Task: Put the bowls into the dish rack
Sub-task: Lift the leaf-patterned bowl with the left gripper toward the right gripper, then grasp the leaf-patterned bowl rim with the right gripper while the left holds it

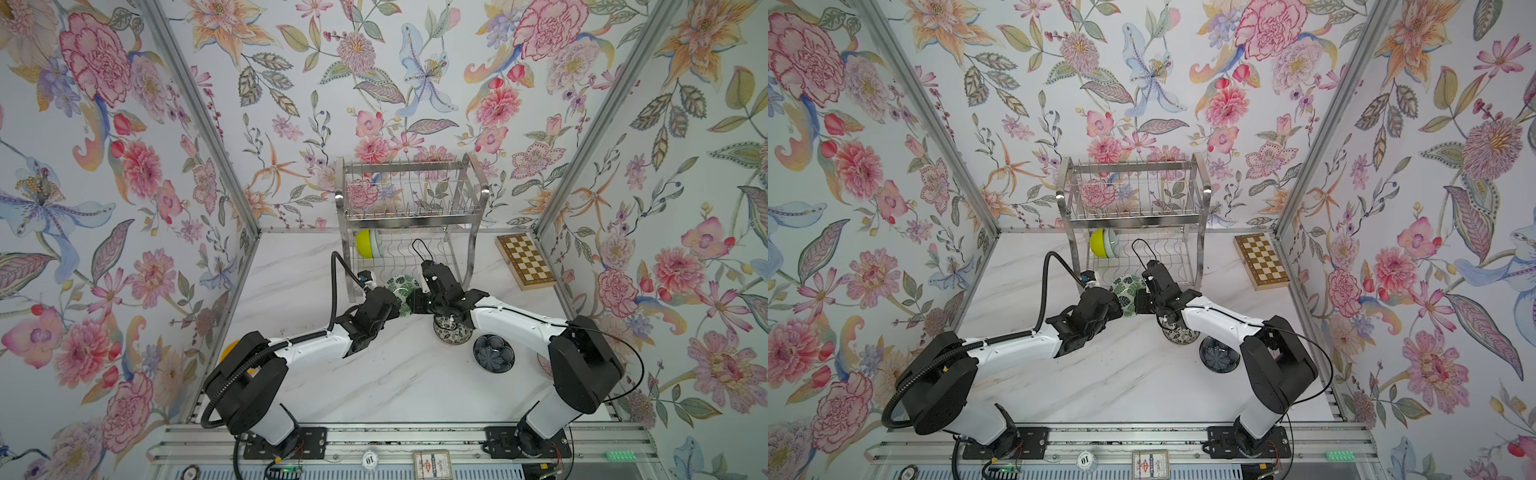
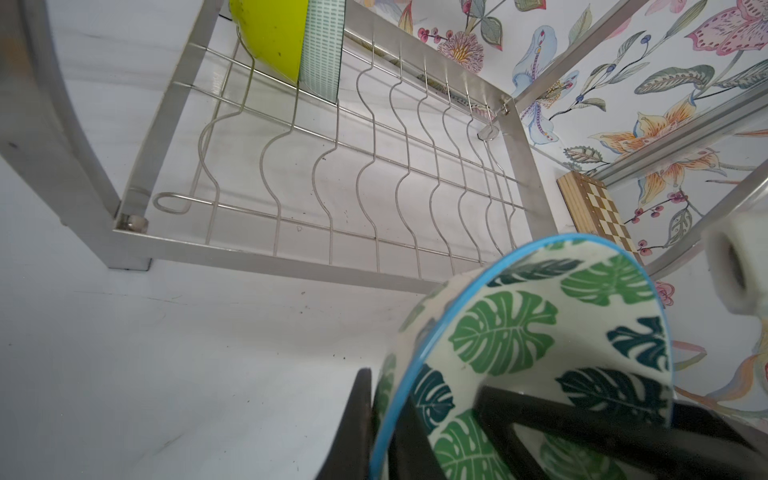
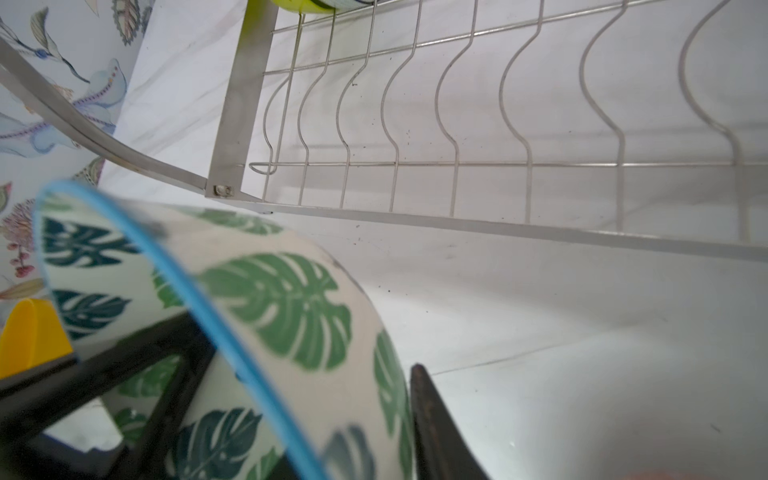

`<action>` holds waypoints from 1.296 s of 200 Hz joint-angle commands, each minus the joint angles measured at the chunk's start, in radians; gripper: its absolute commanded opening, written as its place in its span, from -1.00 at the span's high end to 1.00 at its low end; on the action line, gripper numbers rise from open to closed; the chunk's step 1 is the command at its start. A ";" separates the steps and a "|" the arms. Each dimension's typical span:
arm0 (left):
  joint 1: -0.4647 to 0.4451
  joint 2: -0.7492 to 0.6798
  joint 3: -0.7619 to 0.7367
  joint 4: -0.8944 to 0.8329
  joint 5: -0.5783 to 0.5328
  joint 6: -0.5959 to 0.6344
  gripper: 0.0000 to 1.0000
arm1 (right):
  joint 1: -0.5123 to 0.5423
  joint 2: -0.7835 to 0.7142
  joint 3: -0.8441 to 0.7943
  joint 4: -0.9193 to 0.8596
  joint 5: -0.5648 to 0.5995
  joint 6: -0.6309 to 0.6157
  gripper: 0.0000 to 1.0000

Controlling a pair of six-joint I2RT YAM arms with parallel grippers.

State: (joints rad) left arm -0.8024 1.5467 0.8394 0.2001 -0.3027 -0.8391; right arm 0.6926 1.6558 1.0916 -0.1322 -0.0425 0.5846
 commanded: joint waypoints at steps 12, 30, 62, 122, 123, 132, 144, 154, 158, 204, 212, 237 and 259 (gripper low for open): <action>-0.015 -0.079 -0.034 0.140 -0.061 0.027 1.00 | -0.001 0.037 0.025 0.017 0.044 0.011 0.71; -0.015 -0.080 -0.033 0.144 -0.062 0.031 1.00 | -0.002 0.024 0.016 0.036 0.053 0.011 0.82; -0.015 -0.085 -0.036 0.144 -0.064 0.034 1.00 | -0.002 -0.007 -0.006 0.067 0.073 0.008 1.00; -0.016 -0.106 -0.041 0.151 -0.049 0.009 0.61 | -0.001 -0.070 -0.072 0.155 0.118 0.027 1.00; -0.015 -0.107 -0.041 0.150 -0.049 0.009 0.60 | -0.001 -0.070 -0.073 0.156 0.119 0.029 1.00; -0.016 -0.110 -0.044 0.155 -0.049 0.004 0.46 | -0.002 -0.076 -0.076 0.163 0.130 0.037 1.00; -0.015 -0.118 -0.056 0.170 -0.047 -0.006 0.30 | -0.002 -0.083 -0.083 0.178 0.142 0.059 1.00; -0.015 -0.124 -0.067 0.188 -0.041 -0.017 0.21 | -0.005 -0.089 -0.090 0.197 0.146 0.086 1.00; -0.015 -0.127 -0.072 0.195 -0.039 -0.024 0.17 | -0.006 -0.092 -0.095 0.207 0.144 0.098 1.00; -0.017 -0.132 -0.155 0.354 0.015 -0.119 -0.03 | -0.017 -0.119 -0.127 0.345 0.156 0.236 1.00; -0.017 -0.130 -0.168 0.383 0.019 -0.127 -0.06 | -0.016 -0.123 -0.128 0.363 0.161 0.254 1.00; -0.021 -0.123 -0.190 0.445 0.027 -0.134 -0.25 | -0.015 -0.129 -0.127 0.401 0.169 0.301 1.00; -0.025 -0.104 -0.190 0.507 0.049 -0.126 -0.30 | -0.010 -0.134 -0.129 0.431 0.169 0.332 1.00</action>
State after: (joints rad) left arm -0.8131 1.4269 0.6582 0.5896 -0.2836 -0.9565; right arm 0.6785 1.5593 0.9665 0.1864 0.1066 0.8471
